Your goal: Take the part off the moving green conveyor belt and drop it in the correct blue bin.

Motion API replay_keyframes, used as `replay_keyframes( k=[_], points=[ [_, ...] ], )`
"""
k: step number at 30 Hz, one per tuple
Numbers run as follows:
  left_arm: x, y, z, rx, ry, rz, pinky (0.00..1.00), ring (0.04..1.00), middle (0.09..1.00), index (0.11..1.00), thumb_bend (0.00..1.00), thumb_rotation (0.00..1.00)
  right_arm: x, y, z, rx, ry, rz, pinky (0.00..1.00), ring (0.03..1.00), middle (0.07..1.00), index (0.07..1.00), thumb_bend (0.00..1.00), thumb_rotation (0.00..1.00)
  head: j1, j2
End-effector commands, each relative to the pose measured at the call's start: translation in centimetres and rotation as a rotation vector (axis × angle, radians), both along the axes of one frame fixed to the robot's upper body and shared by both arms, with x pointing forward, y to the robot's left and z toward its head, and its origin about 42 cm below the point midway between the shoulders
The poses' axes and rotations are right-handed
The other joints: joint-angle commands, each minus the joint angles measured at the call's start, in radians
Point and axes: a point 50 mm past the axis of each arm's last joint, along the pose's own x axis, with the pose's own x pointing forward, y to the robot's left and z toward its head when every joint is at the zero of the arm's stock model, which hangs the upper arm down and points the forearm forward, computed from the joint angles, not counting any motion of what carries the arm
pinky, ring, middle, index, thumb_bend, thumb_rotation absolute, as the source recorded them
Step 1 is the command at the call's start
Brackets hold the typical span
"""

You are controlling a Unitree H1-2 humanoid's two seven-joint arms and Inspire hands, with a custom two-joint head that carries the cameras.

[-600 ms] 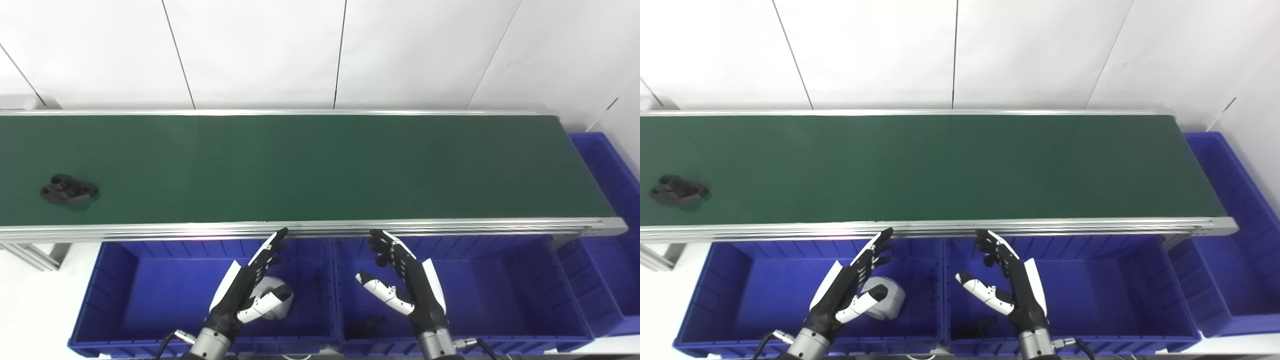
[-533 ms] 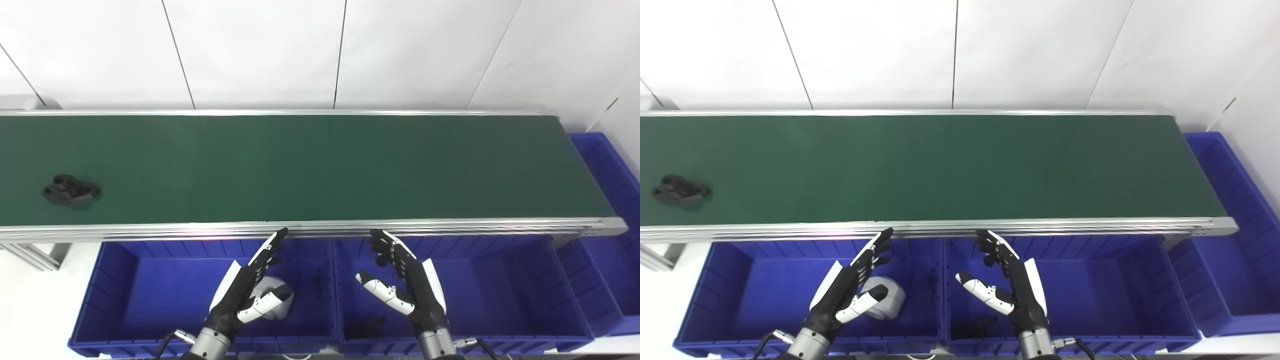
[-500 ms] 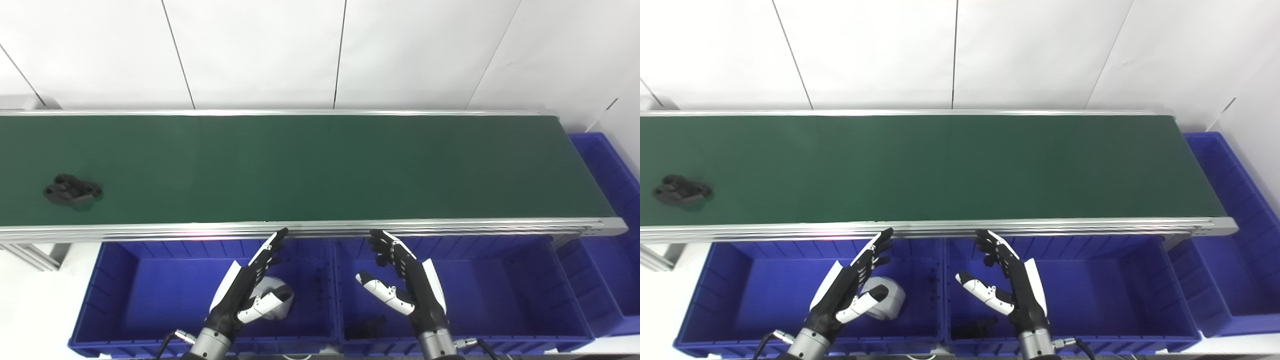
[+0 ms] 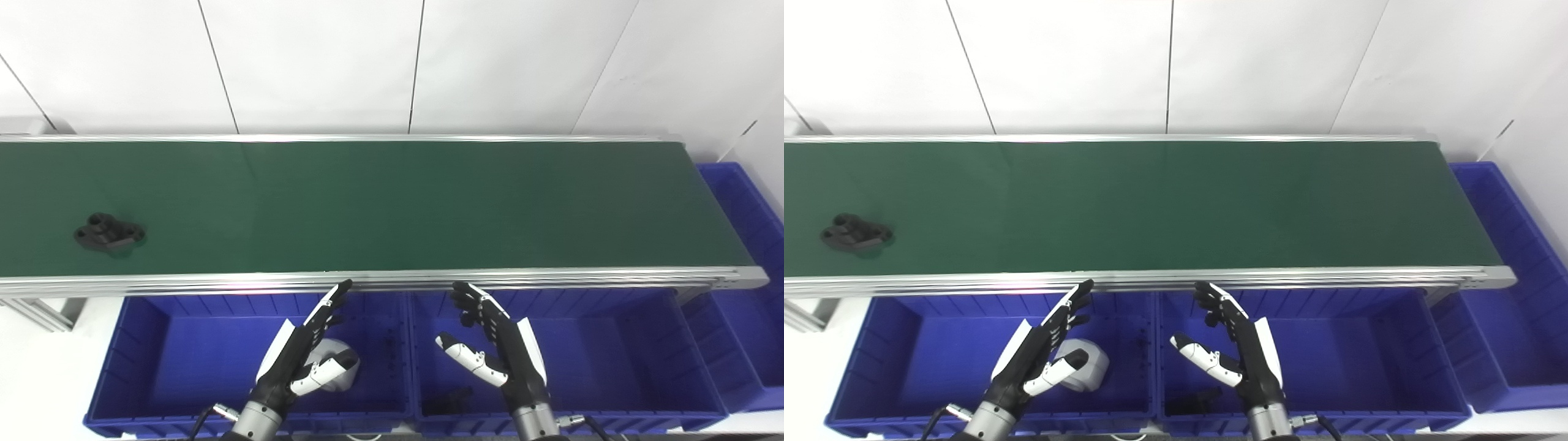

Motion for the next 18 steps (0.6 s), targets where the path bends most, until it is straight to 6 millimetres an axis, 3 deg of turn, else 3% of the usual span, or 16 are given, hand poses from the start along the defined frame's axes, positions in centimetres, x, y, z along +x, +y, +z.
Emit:
replay_keyframes(
  k=[1, 4, 6, 11, 14, 18],
  points=[
    [0.7, -0.4, 1.4, -0.028, -0.066, -0.003, 0.88, 0.963, 0.99, 0.96, 0.61, 0.81, 0.5, 0.1, 1.3, 0.011, -0.075, 0.003, 0.81, 0.819, 0.8, 0.823, 0.71, 0.53, 0.0, 0.001],
    [0.6, -0.6, 1.3, -0.034, -0.07, -0.004, 0.88, 0.961, 0.989, 0.959, 0.61, 0.81, 0.5, 0.0, 1.2, -0.005, -0.067, 0.004, 0.8, 0.817, 0.798, 0.822, 0.73, 0.55, 0.051, -0.016],
    [0.4, -1.1, 0.9, -0.046, -0.063, 0.006, 0.88, 0.96, 0.986, 0.956, 0.61, 0.8, 0.3, -0.6, 1.0, 0.008, -0.077, 0.008, 0.8, 0.817, 0.797, 0.822, 0.73, 0.55, 0.166, -0.045],
    [-0.1, -2.7, 0.0, -0.061, -0.053, -0.002, 0.89, 0.968, 0.99, 0.952, 0.64, 0.78, -0.3, -2.0, 0.7, 0.031, -0.082, 0.001, 0.75, 0.798, 0.808, 0.828, 0.69, 0.49, 0.32, -0.108],
    [-0.2, -3.5, -0.4, -0.066, -0.045, -0.009, 0.89, 0.967, 0.991, 0.951, 0.65, 0.77, -0.3, -2.6, 0.6, 0.024, -0.092, -0.004, 0.75, 0.795, 0.807, 0.824, 0.66, 0.45, 0.358, -0.133],
    [-0.2, -4.0, -0.7, -0.059, -0.041, -0.019, 0.9, 0.969, 0.996, 0.956, 0.66, 0.79, -0.2, -3.0, 0.4, 0.015, -0.098, -0.003, 0.77, 0.803, 0.806, 0.818, 0.64, 0.43, 0.353, -0.143]
  ],
)
